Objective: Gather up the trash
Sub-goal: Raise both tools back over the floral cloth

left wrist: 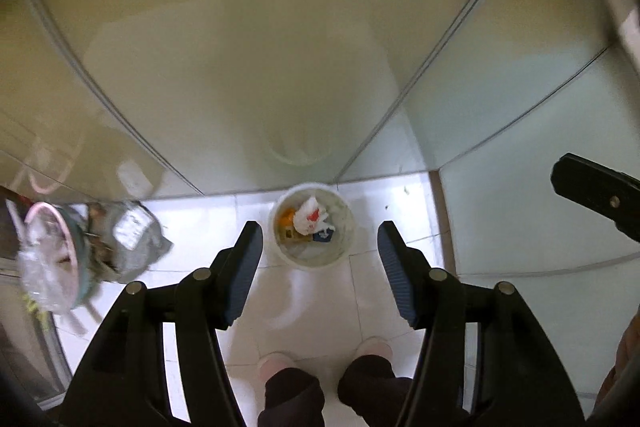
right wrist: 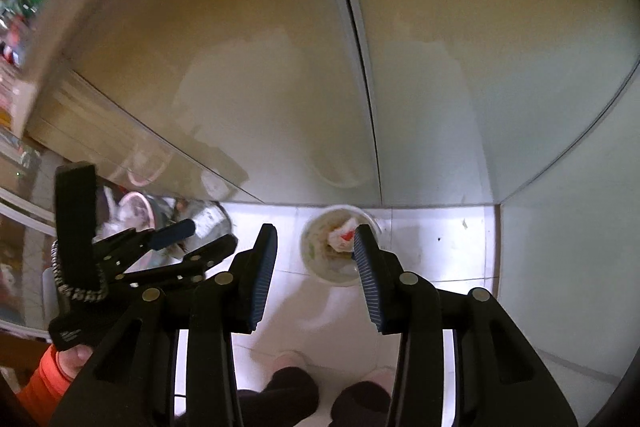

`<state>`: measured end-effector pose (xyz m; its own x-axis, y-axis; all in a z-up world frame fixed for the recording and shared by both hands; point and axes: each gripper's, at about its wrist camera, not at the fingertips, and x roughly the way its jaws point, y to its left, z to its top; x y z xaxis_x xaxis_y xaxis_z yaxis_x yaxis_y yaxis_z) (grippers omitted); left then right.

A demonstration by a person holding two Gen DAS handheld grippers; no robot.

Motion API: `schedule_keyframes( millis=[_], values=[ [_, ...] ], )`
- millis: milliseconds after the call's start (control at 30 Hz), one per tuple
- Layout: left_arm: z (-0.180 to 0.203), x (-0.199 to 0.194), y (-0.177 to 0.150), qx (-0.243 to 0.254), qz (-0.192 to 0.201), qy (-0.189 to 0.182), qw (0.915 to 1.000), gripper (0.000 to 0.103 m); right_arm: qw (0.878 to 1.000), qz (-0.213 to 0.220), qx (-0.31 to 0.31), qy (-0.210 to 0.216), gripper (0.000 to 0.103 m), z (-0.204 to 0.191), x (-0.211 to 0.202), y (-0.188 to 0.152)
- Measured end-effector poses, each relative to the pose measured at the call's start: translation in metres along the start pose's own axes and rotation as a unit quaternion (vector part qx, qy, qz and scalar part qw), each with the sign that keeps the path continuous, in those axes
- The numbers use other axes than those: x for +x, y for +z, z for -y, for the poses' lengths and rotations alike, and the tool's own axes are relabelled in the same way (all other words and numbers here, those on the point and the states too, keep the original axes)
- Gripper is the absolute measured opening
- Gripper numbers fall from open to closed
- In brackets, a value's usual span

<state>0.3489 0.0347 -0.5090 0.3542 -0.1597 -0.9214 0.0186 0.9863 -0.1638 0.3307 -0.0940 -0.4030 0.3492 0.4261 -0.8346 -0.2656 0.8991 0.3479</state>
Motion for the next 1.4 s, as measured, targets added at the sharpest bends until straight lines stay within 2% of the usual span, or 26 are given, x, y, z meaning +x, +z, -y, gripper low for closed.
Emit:
schedule_keyframes(
  millis=[233,333,500,633,767,833,933,967,1033,1167,1300,1400],
  values=[
    [-0.001,-0.161,0.039,-0.006,0.068,-0.007,0.9976,0.059,0.998,0.057,-0.006,0.005,0.037,-0.056,-0.12,0.038],
    [-0.003,-0.233,0.055,-0.006,0.112,-0.01,0.9937,0.059,0.996,0.087,-0.017,-0.001,0.037,-0.074,-0.163,0.05],
    [-0.007,-0.321,0.073,0.006,0.177,-0.01,0.9841,0.064,0.989,0.142,-0.028,-0.014,0.041,-0.104,-0.233,0.064],
    [-0.01,-0.369,0.081,0.022,0.221,-0.015,0.975,0.066,0.982,0.181,-0.034,-0.028,0.045,-0.116,-0.262,0.069],
    [-0.01,-0.399,0.086,0.029,0.254,-0.01,0.9666,0.073,0.975,0.214,-0.034,-0.04,0.049,-0.123,-0.284,0.074],
    [-0.01,-0.407,0.093,0.028,0.264,-0.005,0.964,0.079,0.971,0.233,-0.028,-0.041,0.062,-0.125,-0.297,0.079],
    [-0.009,-0.418,0.104,0.024,0.276,-0.006,0.9609,0.095,0.965,0.257,-0.033,-0.046,0.072,-0.124,-0.308,0.089],
    [-0.008,-0.419,0.11,0.022,0.283,-0.008,0.9589,0.097,0.963,0.264,-0.035,-0.047,0.076,-0.123,-0.31,0.093],
    [-0.004,-0.421,0.122,0.019,0.292,-0.005,0.9563,0.099,0.958,0.278,-0.042,-0.051,0.079,-0.12,-0.313,0.103],
    [0.004,-0.416,0.152,0.006,0.3,0.005,0.9539,0.099,0.954,0.291,-0.053,-0.043,0.08,-0.104,-0.311,0.133],
    [0.016,-0.407,0.195,-0.011,0.305,0.013,0.9522,0.099,0.956,0.286,-0.064,-0.028,0.08,-0.084,-0.307,0.175],
    [0.029,-0.399,0.228,-0.023,0.312,0.032,0.9491,0.099,0.958,0.275,-0.076,-0.022,0.08,-0.072,-0.302,0.202]
  ],
)
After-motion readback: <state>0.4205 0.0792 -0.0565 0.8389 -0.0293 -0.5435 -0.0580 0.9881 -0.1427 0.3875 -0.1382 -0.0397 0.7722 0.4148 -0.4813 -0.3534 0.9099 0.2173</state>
